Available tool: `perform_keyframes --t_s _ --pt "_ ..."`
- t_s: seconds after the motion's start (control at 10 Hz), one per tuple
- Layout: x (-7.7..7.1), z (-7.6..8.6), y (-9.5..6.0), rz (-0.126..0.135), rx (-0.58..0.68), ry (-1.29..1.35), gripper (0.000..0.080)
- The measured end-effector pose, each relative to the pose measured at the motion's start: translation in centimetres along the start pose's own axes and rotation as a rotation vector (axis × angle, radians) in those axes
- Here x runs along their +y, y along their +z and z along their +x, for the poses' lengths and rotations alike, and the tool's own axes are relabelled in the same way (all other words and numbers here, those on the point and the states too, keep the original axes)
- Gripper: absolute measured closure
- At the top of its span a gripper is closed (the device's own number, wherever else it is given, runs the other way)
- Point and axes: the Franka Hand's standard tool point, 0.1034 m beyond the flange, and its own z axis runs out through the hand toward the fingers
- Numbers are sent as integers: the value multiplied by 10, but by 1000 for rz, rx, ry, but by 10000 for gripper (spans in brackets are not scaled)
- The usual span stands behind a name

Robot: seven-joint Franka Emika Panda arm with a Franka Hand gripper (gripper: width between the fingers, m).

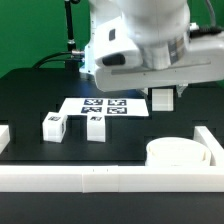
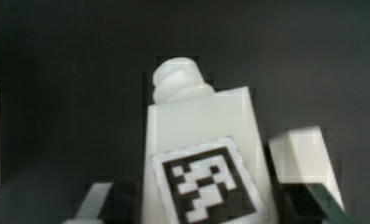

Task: Assemble stool

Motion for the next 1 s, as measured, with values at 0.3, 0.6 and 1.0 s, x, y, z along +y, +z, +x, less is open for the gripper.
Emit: perform_keyframes --t_s 0.3,0.6,1.0 --pt "-3 19 -38 0 281 -15 475" --pt "-1 23 -35 -12 522 -19 475" --pt "-12 39 -61 -9 947 -53 475"
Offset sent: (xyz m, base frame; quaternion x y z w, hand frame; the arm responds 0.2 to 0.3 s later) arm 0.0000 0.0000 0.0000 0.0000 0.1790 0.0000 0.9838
